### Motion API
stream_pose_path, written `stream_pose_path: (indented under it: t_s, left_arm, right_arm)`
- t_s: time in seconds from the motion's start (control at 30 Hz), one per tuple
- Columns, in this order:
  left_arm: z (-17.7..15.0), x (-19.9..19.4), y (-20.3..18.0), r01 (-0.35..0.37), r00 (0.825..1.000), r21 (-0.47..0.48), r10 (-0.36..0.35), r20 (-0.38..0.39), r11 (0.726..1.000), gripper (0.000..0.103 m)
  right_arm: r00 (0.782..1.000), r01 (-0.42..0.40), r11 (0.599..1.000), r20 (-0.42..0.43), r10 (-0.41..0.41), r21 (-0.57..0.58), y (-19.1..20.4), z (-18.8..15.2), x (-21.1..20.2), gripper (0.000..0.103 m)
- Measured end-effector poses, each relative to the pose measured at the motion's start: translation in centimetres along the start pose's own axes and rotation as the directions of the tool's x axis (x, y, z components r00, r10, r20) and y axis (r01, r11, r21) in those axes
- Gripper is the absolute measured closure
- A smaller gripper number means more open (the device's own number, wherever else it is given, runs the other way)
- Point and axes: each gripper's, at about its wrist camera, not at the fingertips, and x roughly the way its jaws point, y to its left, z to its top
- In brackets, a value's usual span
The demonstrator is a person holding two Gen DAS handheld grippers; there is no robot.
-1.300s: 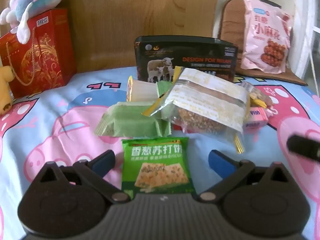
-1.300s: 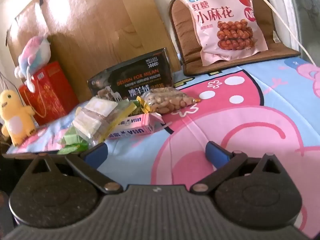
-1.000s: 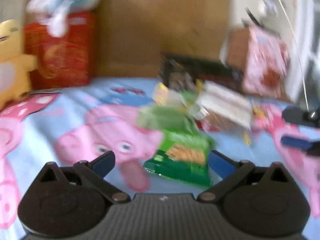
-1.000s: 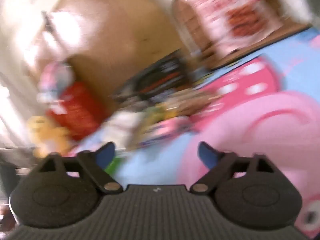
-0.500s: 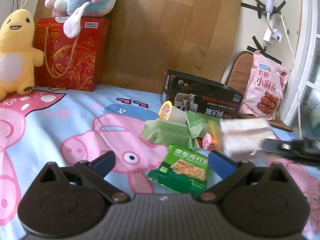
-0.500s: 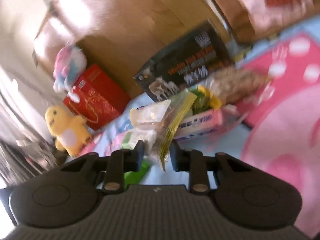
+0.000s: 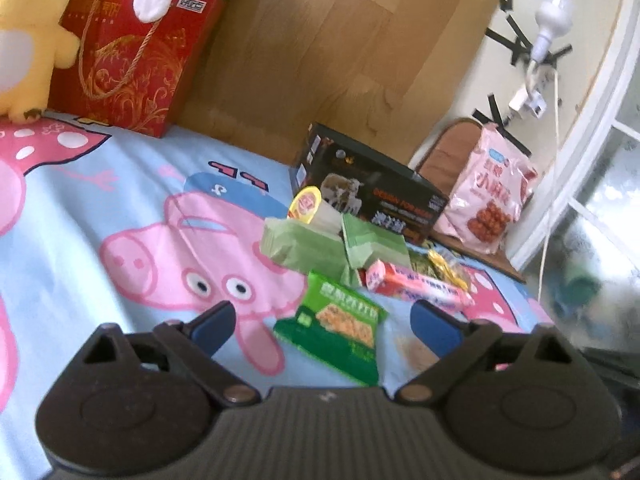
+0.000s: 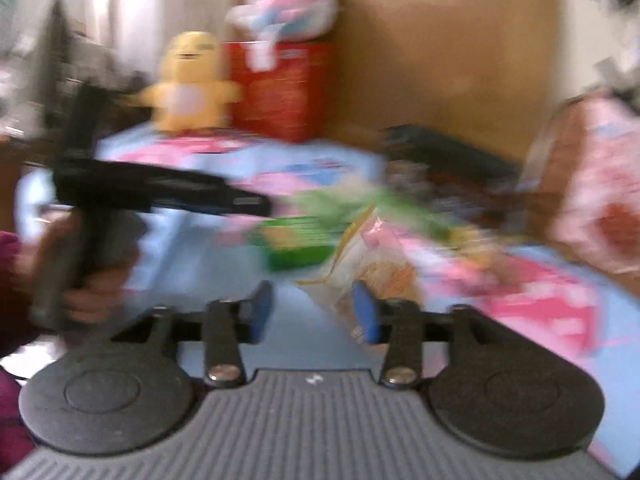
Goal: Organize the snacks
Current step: 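Grasp the round sesame cookie bag with the left gripper, then carry the sesame cookie bag into the black box and open left gripper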
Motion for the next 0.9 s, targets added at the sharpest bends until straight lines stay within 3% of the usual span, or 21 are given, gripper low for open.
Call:
stream_pose_path:
  t_s: [0.13,0.23,0.43,0.6,0.63,0.7,0.73,0.77,0.9]
  left_arm:
    - [-0.3,-1.3,-0.8,0.028,0.999,0.065,-0.026,-0.039,0.998,0.007]
    - [-0.3,-0.9,-2.0,0.063,0.995,0.098,-0.054,-0.089,0.993,0.013]
    - [-0.6,2.8,-5.0,0.161,0.958,0.109,-0.129,-0.257,0.981,0.033]
    - [-1.2,4.8,-6.6,0.15,0.95,0.134,-0.105,-0.295,0.98,0.035]
    - [-1.3,5.0,-7.1,0.156,0.947,0.136,-0.109,-0.301,0.978,0.039]
    - [-1.4,5.0,-7.9,0.148,0.948,0.156,-0.096,-0.303,0.977,0.044]
    - [-1.5,4.7,-8.3,0.136,0.954,0.175,-0.082,-0.289,0.975,0.047]
    - [-1.1,4.4,-8.5,0.136,0.956,0.181,-0.08,-0.283,0.974,0.047]
    - [1.4,3.5,-9.3,0.155,0.964,0.181,-0.108,-0.243,0.971,0.047]
  right_arm:
    - [0.999,-0.028,0.997,0.033,0.026,0.07,-1.3,-0.2,0.0,0.039]
    - [1.0,0.022,0.991,0.005,-0.023,0.135,-3.4,-0.6,0.8,0.034]
    - [0.99,0.143,0.982,-0.038,-0.139,0.123,-3.8,-2.3,1.9,0.034]
    - [0.989,0.142,0.984,-0.047,-0.138,0.105,-3.1,-3.7,2.9,0.034]
    - [0.991,0.132,0.986,-0.047,-0.128,0.104,-3.3,-3.6,3.6,0.034]
    - [0.993,0.118,0.989,-0.027,-0.116,0.094,-2.9,-4.3,3.7,0.037]
    - [0.993,0.115,0.991,-0.021,-0.114,0.071,-2.5,-4.1,4.0,0.054]
    - [0.992,0.125,0.991,-0.011,-0.125,0.048,-2.1,-3.9,4.1,0.057]
    - [0.991,0.116,0.993,0.066,-0.117,0.014,-1.7,-3.0,3.2,0.061]
